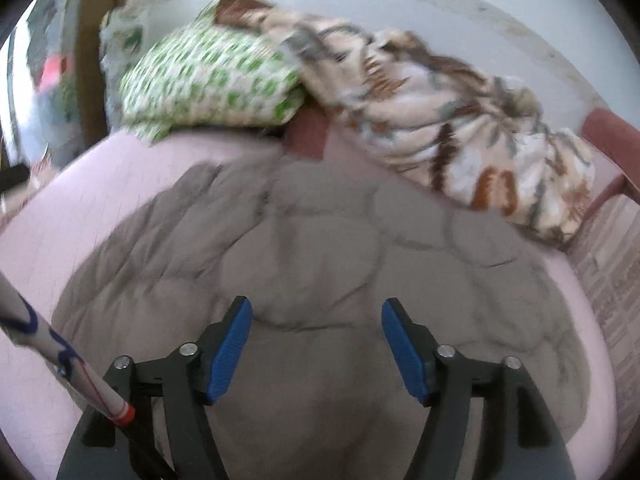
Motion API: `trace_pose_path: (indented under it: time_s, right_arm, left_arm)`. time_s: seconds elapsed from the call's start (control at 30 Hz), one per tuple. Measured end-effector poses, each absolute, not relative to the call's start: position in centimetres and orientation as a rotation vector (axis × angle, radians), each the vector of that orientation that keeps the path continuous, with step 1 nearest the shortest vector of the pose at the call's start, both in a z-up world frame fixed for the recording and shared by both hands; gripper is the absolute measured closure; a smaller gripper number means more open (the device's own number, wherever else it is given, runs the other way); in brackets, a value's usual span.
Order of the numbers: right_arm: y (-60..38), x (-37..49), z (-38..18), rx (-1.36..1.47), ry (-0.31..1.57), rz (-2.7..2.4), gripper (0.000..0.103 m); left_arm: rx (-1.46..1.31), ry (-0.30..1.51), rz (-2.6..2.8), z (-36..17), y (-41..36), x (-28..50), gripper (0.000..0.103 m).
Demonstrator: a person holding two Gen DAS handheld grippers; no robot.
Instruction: Fold large clothes
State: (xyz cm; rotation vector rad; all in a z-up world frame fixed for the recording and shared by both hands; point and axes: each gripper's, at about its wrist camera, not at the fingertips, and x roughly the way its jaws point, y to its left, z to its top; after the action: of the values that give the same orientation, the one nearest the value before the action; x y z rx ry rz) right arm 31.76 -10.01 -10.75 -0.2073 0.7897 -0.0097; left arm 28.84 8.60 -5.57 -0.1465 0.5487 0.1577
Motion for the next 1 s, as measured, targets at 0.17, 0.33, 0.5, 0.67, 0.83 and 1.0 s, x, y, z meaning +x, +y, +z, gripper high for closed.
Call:
trace_pose_path:
  time_s: [0.17,0.33,0.5,0.67,0.83,1.0]
  right_arm:
    - [-9.7,32.4,-11.5,-0.214,0.805,-0.025,0.03]
    - [-13.8,30.1,-8.8,-0.134,0.737,-0.092,0.03]
    - [-21.2,28.1,-10.4,-0.08,0.788,-0.245,0.026]
    - [-29.2,24.6,-10.3,0.115,0.799,-0.382,0.021]
    - [-32.6,19.3,-9.4,0.148,0.797,-0.453,0.021]
    - [-31.8,13.6,-8.5,0.095,0.772,-0.439,0.021]
  left_arm:
    - [-0.14,0.538,0.156,-5.5,8.6,28.5,0.027]
    - [-0.123,0.533,0.151,-5.6,8.2,28.4,0.026]
    - [-0.135,0.481,0.186,-5.0,8.0,27.6,0.026]
    - [-0.145,0.367,0.26,-3.5,7.8,25.6,0.016]
    - [-0.116,0.307,0.332,-1.4,7.0,22.4,0.014]
    - [0.041,0.249,0.377,0.4,4.3,16.1,0.011]
